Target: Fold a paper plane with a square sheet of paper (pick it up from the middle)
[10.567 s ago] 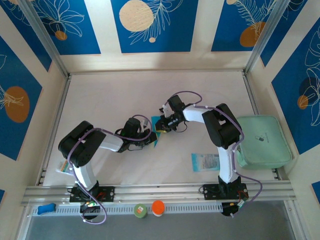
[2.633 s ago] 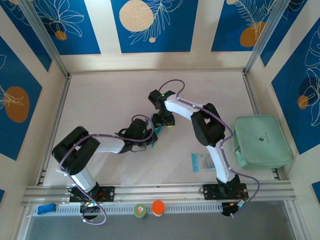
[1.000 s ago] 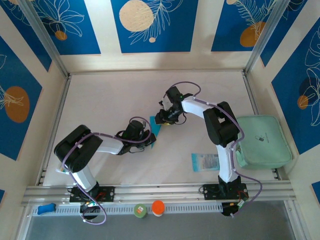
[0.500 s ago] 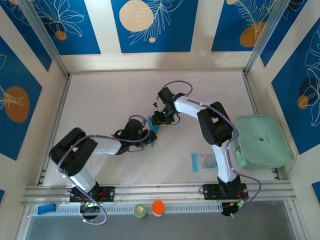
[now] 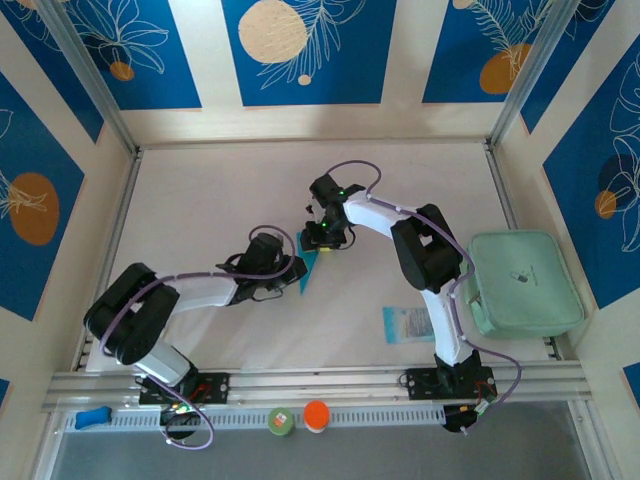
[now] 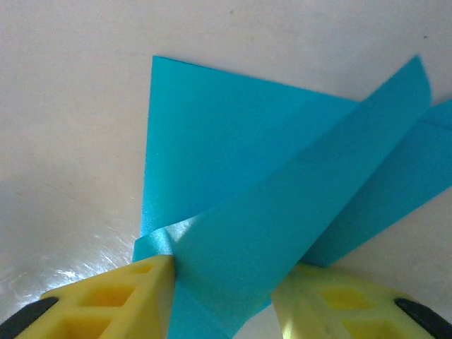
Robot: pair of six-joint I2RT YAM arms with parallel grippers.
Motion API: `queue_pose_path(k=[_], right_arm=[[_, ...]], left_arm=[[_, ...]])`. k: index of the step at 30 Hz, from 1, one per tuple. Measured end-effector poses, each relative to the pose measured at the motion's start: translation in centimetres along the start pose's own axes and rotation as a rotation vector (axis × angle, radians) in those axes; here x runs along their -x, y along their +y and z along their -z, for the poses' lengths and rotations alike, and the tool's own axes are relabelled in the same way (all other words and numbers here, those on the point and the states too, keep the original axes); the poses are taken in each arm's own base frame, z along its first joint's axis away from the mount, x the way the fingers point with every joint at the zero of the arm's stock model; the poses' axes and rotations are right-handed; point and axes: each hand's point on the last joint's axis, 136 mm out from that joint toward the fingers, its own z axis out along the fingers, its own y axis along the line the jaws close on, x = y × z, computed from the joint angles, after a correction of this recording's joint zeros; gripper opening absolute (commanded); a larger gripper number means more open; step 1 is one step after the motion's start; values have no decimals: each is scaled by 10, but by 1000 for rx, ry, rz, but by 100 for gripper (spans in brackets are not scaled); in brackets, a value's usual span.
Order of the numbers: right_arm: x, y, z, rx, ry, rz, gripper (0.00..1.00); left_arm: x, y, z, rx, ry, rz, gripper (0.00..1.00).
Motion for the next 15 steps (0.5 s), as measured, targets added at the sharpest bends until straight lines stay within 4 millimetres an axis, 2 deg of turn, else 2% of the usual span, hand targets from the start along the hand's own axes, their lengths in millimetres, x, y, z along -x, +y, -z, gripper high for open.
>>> queue_pose_path(k=[8, 15], right_arm=[[0, 0, 0, -6, 3, -15, 45], [0, 0, 0, -8, 5, -23, 46]], left_arm=[[10, 2, -15, 27, 2, -9, 30], [8, 12, -21, 58, 17, -5, 25]])
